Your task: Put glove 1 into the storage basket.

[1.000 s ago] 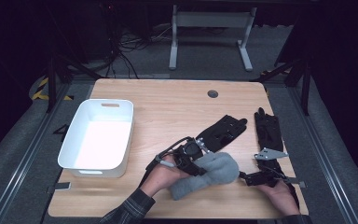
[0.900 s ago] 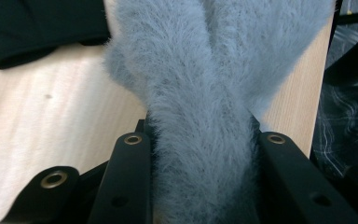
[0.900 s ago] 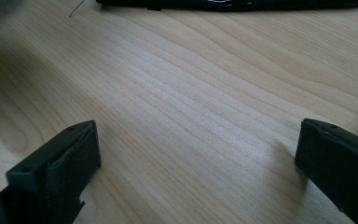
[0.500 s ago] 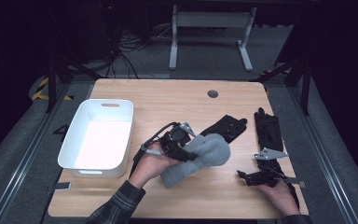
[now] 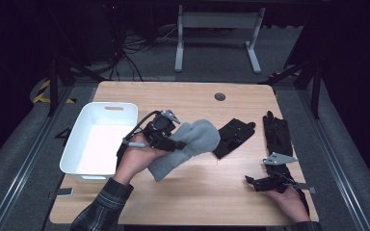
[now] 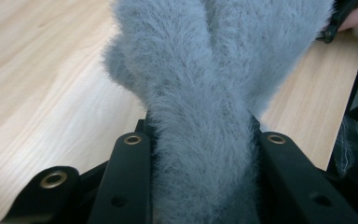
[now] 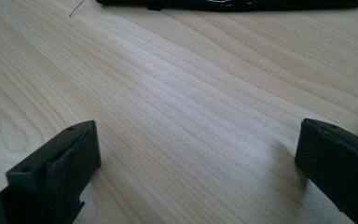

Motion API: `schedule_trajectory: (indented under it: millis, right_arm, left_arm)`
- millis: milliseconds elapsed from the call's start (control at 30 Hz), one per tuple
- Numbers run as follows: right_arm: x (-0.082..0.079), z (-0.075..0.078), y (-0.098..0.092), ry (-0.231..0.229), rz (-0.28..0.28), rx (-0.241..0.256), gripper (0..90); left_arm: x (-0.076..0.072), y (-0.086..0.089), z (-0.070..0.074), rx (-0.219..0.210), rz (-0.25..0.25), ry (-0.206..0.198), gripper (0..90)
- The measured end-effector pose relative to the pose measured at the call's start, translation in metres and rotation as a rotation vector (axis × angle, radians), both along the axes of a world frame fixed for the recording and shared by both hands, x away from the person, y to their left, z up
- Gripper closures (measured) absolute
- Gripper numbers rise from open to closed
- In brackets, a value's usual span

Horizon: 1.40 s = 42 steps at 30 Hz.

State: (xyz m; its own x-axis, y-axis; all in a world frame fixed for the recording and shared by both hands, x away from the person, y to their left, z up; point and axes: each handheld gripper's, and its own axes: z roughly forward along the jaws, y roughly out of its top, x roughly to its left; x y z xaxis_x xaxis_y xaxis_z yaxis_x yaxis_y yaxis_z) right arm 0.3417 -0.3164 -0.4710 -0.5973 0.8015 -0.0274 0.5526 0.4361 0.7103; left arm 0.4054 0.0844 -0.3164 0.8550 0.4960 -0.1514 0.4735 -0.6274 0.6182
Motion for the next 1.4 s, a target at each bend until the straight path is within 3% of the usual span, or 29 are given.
schedule_trajectory:
  millis: [367, 633, 1100, 1400]
  right_arm:
    - [0.000, 0.000, 0.000, 0.000, 0.000, 0.000, 0.4]
    - [0.000, 0.000, 0.000, 0.000, 0.000, -0.001, 0.4]
    - [0.000, 0.000, 0.000, 0.000, 0.000, 0.000, 0.4]
    - [0.000, 0.000, 0.000, 0.000, 0.000, 0.000, 0.4]
  left_arm:
    - [0.004, 0.050, 0.030, -0.013, 0.103, -0.035, 68.6]
    - [0.007, 0.093, 0.036, -0.026, 0.199, -0.041, 68.6]
    - [0.014, 0.163, 0.023, -0.053, 0.383, -0.004, 68.7]
    - [0.027, 0.194, -0.009, -0.049, 0.479, 0.072, 68.6]
